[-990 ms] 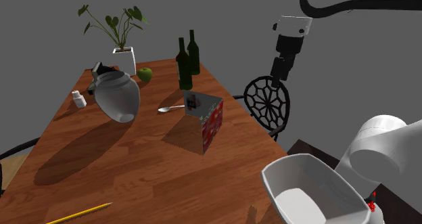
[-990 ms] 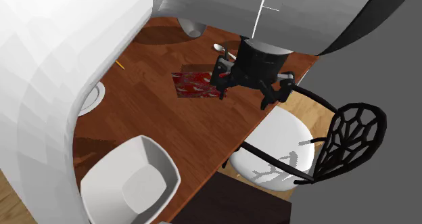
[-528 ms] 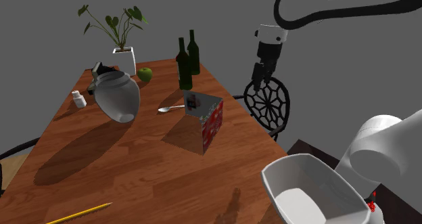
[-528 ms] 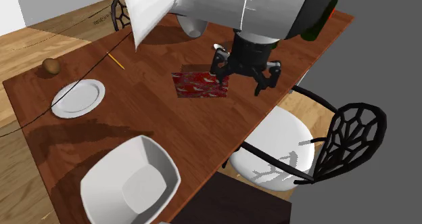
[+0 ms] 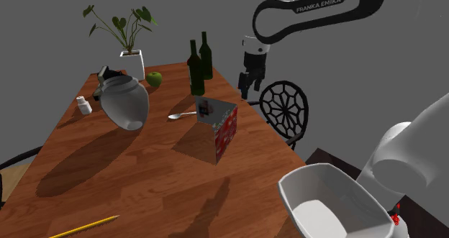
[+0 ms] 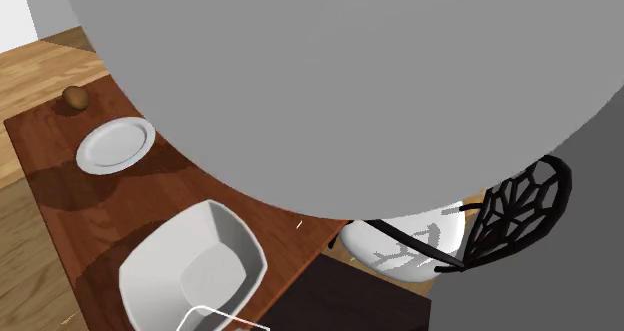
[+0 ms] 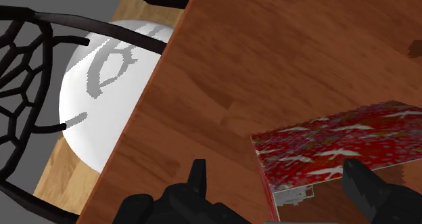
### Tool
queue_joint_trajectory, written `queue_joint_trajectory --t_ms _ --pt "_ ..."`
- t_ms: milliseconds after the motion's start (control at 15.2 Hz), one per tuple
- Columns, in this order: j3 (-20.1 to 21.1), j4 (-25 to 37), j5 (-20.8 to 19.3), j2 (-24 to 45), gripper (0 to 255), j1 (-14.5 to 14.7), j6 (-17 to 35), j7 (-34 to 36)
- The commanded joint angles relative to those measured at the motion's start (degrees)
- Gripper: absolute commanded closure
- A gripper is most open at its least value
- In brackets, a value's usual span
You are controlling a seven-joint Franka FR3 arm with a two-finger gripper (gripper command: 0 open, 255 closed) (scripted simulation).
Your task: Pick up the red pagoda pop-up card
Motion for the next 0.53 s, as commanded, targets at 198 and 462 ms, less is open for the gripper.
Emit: queue_joint_trajectory --t_ms 198,462 --pt "2.2 7.6 -2.4 10.9 0 0.6 3.7 3.0" --pt "3.3 15.5 -5.2 19.9 0 1.4 5.0 5.5"
